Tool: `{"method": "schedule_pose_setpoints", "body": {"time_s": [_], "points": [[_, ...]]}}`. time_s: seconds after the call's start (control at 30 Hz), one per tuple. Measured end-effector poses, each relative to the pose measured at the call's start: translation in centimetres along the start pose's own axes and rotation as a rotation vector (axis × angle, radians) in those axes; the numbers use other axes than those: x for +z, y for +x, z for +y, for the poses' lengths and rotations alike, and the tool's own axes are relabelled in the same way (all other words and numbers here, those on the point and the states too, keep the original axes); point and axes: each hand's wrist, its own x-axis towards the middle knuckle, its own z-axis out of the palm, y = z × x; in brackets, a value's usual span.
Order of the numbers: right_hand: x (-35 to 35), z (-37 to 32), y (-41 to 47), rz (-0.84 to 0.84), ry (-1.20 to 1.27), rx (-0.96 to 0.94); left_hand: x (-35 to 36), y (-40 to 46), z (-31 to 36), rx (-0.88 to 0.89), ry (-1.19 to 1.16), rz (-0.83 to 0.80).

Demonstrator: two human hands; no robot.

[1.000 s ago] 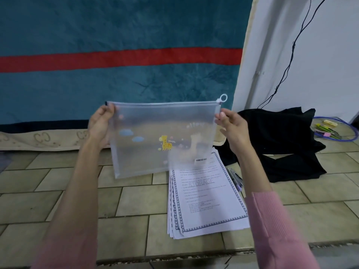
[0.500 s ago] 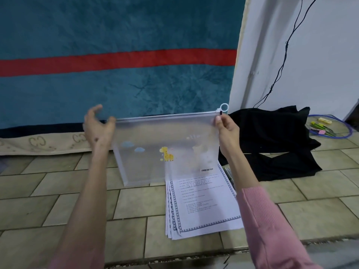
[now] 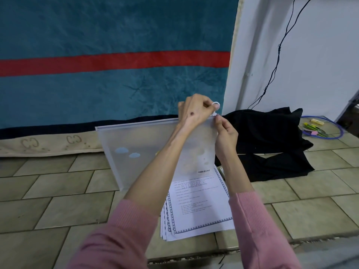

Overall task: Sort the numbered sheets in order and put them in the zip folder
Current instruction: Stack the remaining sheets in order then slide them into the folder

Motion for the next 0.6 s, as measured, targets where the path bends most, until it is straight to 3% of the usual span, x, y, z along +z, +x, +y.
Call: {"method": "schedule_pose_setpoints", "body": {"time_s": [0.17,0.4,0.6], "points": [[-0.4,0.0,0.6,0.083,0.063,0.025,-2.3,-0.4,-2.8,-0.156,0.094,0.069],[-2.1,0.1,1.2,0.121,0.052,0.033,-12.2,-2.6,-12.3,-0.452,0.293,0.26],[-0.5,0.6,0.7,0.065,-0.025,-0.013,-14.6,-4.7,-16.6,-0.746,0.202,0.294]]}}
